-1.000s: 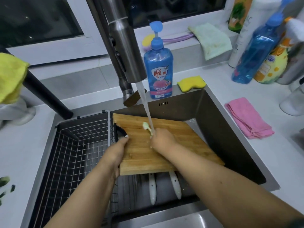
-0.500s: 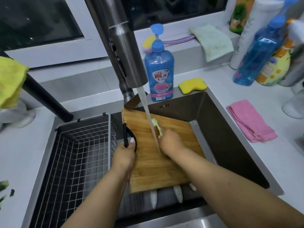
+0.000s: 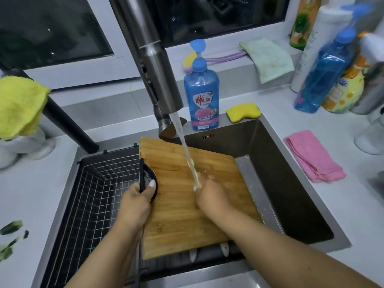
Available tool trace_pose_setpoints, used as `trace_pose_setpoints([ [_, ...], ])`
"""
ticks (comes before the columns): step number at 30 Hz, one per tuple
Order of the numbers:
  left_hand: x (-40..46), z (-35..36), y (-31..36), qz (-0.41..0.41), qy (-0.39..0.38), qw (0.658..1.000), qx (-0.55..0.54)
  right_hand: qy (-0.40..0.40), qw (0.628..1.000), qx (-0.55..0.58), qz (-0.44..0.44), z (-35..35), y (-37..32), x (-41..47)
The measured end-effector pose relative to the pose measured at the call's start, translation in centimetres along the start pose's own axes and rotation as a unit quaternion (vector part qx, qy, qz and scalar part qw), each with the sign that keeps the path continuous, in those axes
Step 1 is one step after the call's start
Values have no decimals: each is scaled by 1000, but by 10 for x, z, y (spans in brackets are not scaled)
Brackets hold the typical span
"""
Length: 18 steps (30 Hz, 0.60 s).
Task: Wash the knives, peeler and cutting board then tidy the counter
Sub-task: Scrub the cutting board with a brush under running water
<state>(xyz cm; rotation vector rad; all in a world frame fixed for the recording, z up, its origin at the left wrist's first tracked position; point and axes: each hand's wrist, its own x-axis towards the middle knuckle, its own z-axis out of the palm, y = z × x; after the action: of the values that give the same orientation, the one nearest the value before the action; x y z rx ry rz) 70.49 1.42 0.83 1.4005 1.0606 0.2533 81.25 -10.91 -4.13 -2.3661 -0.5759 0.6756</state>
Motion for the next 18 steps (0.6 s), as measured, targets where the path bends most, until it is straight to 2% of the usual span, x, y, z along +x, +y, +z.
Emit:
trace_pose_setpoints([
  [2,-5,-4,3,6,2,1000,-12,-13,996,63,-68,8,-20,-18],
  [4,-11,-8,6,9,7,1000,-28,-21,992,91,-80,9,-30,-10],
  [11,-31,-27,12,27,24,997,-61,42,997,-29,56,-20,31,53],
  [18,-34,-61,12,84,22,995,-46,89,973,53,207,-41,78,49],
])
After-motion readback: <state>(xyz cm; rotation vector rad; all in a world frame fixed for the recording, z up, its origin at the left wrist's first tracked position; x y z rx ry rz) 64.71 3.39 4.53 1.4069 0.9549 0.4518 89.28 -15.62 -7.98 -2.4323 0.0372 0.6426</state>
